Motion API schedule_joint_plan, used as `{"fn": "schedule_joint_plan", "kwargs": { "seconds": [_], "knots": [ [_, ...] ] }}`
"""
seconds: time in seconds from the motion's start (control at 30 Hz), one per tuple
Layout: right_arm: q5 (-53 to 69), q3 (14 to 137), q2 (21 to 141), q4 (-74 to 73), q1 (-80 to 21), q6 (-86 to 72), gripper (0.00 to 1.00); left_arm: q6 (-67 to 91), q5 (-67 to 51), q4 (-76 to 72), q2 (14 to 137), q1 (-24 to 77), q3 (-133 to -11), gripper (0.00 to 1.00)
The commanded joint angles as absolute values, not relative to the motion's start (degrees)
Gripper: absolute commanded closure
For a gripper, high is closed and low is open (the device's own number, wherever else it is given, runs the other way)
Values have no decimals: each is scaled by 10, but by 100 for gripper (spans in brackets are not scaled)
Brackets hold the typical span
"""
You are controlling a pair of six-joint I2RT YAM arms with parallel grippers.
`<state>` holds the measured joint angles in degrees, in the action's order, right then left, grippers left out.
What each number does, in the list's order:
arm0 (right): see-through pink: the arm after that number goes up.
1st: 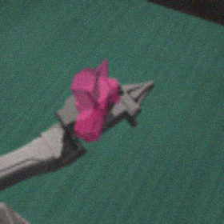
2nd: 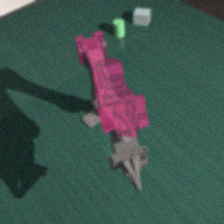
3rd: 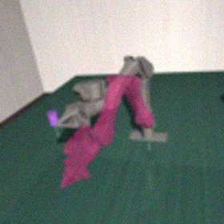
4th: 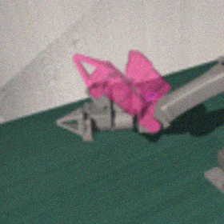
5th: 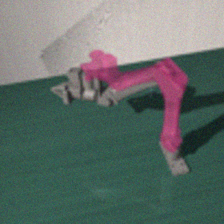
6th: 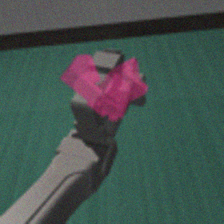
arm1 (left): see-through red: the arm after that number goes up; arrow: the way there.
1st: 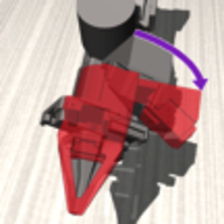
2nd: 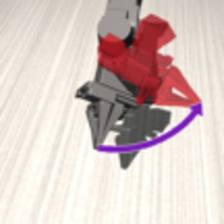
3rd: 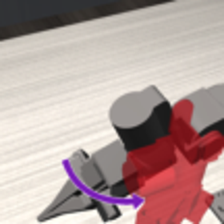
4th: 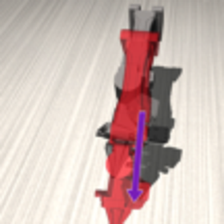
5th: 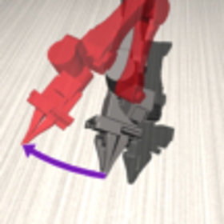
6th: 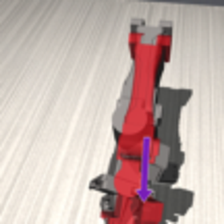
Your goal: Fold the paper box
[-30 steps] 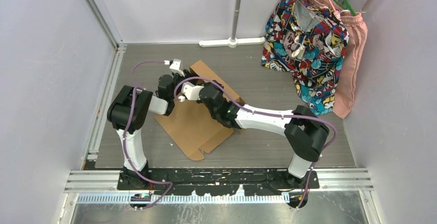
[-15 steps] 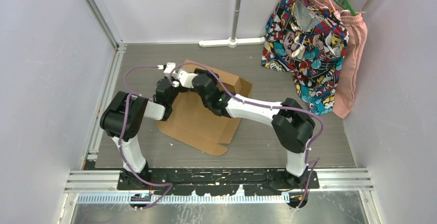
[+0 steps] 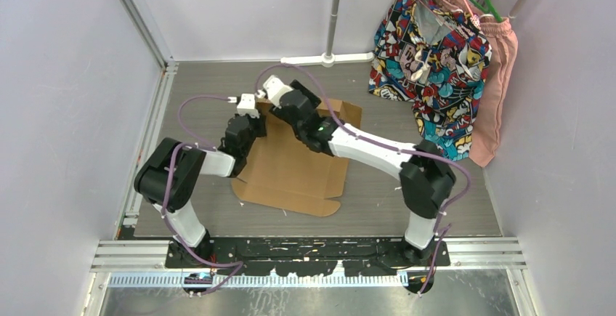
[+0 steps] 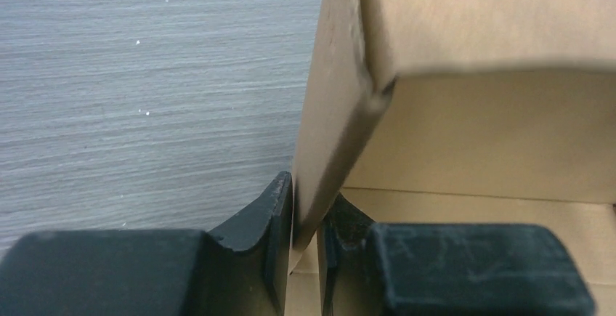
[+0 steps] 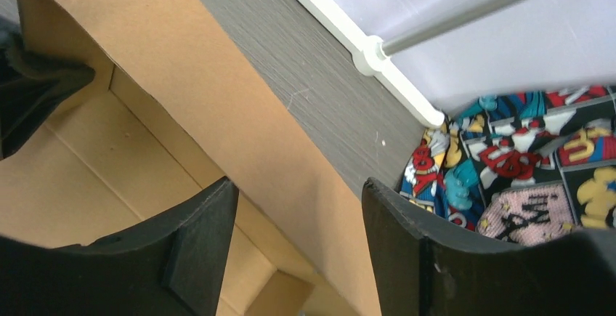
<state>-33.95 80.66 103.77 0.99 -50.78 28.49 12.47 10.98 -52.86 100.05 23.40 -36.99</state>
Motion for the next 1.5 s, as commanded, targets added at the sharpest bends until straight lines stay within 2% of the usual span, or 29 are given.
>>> {"fn": "schedule_joint_plan", "kwargs": {
  "seconds": [0.0,0.1,0.17,0.27,0.53,0.6,0.77,1.03,1.47],
  "knots": [
    [-352,795,904,-30,-466,121,32,92,146,-524,958,249,-356,81],
    [-310,782,844,-90,-416,10,36,83,166,-524,949,266,-345,81],
    [-271,782,818,-137,-390,-36,41,79,175,-538,950,279,-337,82],
    [-215,789,799,-194,-361,-75,42,70,205,-563,960,305,-325,82],
    [-70,827,832,-302,-296,-136,45,59,236,-597,962,333,-291,83],
    [-26,831,851,-317,-283,-149,49,58,247,-608,963,335,-285,83],
    [42,813,851,-294,-280,-174,51,60,258,-609,966,337,-291,83],
    [53,860,883,-298,-280,-166,51,62,258,-613,973,337,-298,82],
    [49,949,974,-324,-286,-171,63,67,255,-630,973,337,-288,82]
  ]
}}
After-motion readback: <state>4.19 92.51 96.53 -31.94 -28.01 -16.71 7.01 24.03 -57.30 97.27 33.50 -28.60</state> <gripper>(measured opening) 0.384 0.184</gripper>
